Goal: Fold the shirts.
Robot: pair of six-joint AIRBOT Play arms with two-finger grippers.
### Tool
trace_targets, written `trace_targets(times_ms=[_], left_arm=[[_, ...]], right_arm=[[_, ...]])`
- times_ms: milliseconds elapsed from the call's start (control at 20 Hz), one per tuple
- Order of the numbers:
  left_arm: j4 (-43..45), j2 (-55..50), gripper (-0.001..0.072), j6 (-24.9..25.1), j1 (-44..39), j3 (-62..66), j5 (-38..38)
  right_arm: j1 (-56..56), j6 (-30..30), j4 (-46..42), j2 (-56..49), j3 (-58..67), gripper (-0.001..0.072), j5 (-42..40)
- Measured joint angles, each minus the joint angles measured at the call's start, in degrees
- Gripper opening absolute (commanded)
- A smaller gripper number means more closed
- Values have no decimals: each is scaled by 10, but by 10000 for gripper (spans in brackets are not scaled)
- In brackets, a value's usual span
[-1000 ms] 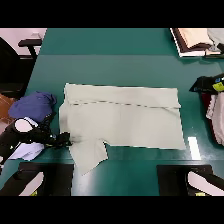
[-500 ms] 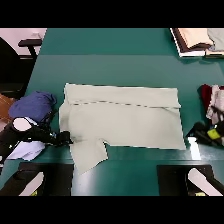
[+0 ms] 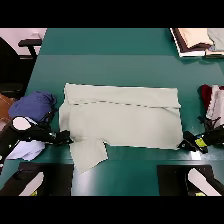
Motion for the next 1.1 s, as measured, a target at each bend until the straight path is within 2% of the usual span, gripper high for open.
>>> trace_targets(times_ms=[200, 550, 800, 950, 1100], left_arm=[[21, 0, 18, 2, 0, 29, -37], [31, 0, 19, 0, 0, 78, -109], [31, -1, 18, -11, 0, 177, -29], [32, -31, 19, -1, -1, 231, 31], [36, -108, 20, 21, -1, 284, 66]], right_arm=[[38, -1, -32, 1, 28, 20, -8], [70, -1, -123, 92, 127, 19, 88], [86, -1, -113, 70, 217, 19, 74], [120, -1, -104, -10, 290, 19, 41], [150, 0, -98, -103, 364, 20, 17]])
